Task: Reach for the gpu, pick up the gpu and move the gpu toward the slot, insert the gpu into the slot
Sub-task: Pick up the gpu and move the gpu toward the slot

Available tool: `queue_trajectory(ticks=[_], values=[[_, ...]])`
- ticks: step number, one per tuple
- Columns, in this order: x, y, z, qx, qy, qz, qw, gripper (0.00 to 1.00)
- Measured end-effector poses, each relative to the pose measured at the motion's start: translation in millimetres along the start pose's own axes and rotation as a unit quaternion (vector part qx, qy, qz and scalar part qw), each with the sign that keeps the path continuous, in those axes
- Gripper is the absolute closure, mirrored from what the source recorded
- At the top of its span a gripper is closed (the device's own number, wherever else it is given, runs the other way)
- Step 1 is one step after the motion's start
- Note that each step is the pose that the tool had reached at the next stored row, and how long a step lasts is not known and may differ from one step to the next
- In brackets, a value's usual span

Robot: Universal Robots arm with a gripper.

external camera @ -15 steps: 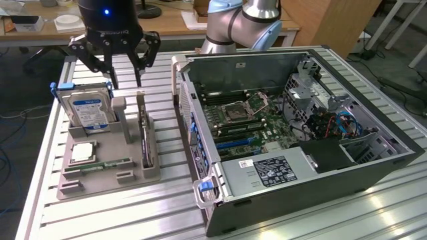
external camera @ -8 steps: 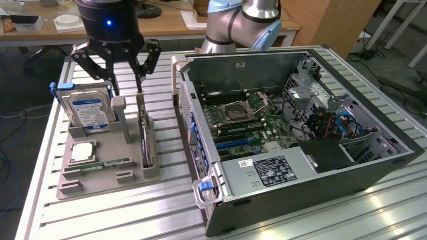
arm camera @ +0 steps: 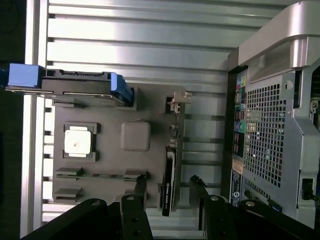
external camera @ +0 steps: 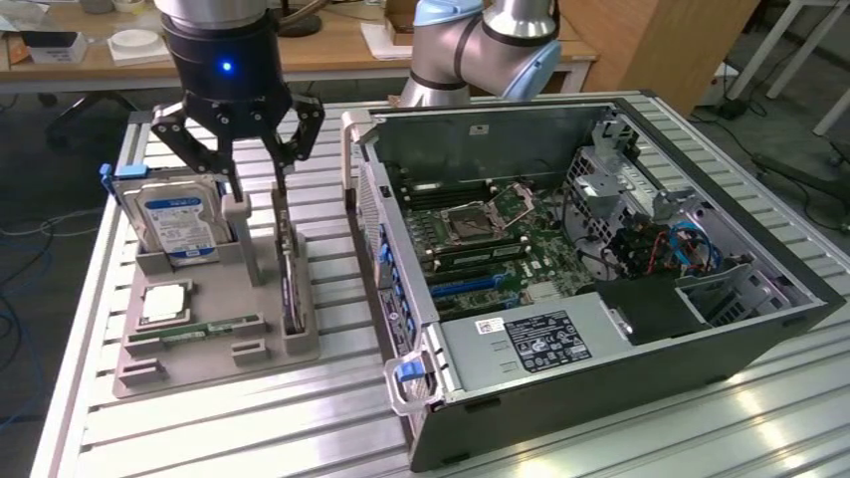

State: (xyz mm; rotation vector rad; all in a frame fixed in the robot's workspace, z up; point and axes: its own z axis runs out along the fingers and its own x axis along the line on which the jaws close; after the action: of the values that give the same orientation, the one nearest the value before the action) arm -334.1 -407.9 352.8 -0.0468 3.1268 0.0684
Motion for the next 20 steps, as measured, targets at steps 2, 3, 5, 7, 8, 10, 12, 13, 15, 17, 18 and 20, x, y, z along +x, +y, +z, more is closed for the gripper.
queue_trajectory(ticks=[2,3,5,7,8,10,12,13,15,17,18,20], values=[[-0.5,-0.2,2.4,0.0024,0.0003,0.000,1.0000,0.53],[-0.8,-0.2,3.4,0.0036,0.0002,0.000,1.0000,0.53],[-2.0,-0.3,5.5,0.0048,0.0002,0.000,1.0000,0.53],[-3.8,-0.6,8.6,0.0059,0.0002,0.000,1.0000,0.53],[-4.9,-0.7,10.6,0.0063,0.0003,0.000,1.0000,0.53],[-6.3,-0.9,14.2,0.0063,0.0003,0.000,1.0000,0.53],[-6.5,-1.0,17.8,0.0063,0.0002,0.000,1.0000,0.53],[-6.5,-1.2,19.6,0.0063,0.0003,0.000,1.0000,0.53],[-6.6,-2.1,23.3,0.0063,0.0003,0.000,1.0000,0.53],[-6.4,-3.9,26.6,0.0064,0.0003,0.000,1.0000,0.53],[-6.3,-5.4,27.8,0.0064,0.0004,0.000,1.0000,0.53],[-6.3,-7.5,31.4,0.0062,0.0002,0.000,1.0000,0.53]])
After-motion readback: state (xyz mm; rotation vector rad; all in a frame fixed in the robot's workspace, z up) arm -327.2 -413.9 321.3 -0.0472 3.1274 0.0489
